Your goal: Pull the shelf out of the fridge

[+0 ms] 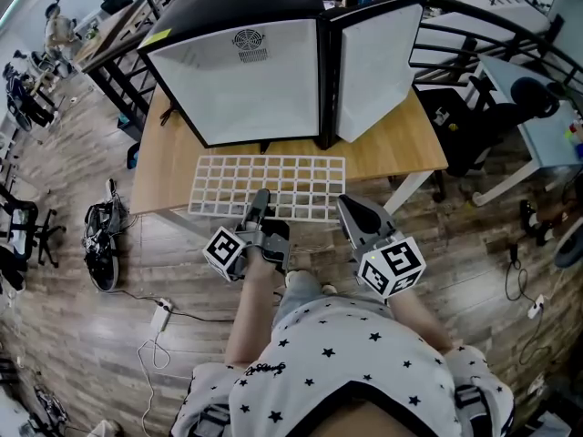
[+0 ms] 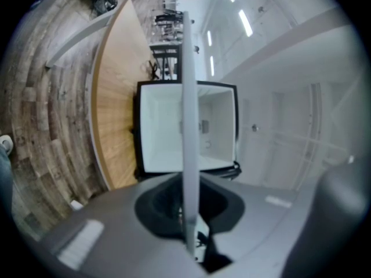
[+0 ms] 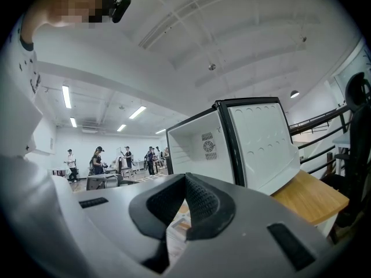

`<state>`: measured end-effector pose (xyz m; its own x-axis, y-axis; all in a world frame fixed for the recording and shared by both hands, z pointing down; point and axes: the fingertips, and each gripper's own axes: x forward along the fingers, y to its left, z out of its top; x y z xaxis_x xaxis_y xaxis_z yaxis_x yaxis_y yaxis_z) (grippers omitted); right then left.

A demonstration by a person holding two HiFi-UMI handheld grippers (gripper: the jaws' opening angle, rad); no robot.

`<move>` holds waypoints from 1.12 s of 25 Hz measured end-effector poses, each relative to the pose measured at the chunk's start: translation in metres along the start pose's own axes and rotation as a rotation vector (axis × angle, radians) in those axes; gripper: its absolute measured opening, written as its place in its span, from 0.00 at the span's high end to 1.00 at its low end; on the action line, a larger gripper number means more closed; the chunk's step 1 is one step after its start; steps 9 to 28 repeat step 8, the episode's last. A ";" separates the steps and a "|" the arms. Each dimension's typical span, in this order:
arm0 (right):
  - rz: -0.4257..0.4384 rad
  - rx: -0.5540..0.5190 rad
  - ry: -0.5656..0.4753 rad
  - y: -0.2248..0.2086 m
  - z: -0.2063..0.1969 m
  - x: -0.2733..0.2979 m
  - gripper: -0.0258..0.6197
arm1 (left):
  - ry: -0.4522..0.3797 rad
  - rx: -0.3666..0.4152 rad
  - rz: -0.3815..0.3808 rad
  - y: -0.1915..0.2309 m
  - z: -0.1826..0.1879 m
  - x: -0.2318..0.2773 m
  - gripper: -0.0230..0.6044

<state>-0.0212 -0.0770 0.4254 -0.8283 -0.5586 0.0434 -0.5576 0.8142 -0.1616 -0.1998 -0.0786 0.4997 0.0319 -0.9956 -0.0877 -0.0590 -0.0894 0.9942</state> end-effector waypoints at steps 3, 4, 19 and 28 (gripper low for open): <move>0.002 -0.003 0.001 0.002 0.000 0.001 0.93 | -0.002 -0.002 0.000 0.001 0.002 -0.001 0.91; 0.003 -0.003 0.001 0.002 0.000 0.001 0.93 | -0.003 -0.003 0.001 0.001 0.002 -0.001 0.91; 0.007 -0.001 0.000 0.002 0.000 0.001 0.93 | -0.010 -0.018 0.003 0.003 0.002 -0.002 0.91; 0.007 -0.001 0.000 0.002 0.000 0.001 0.93 | -0.010 -0.018 0.003 0.003 0.002 -0.002 0.91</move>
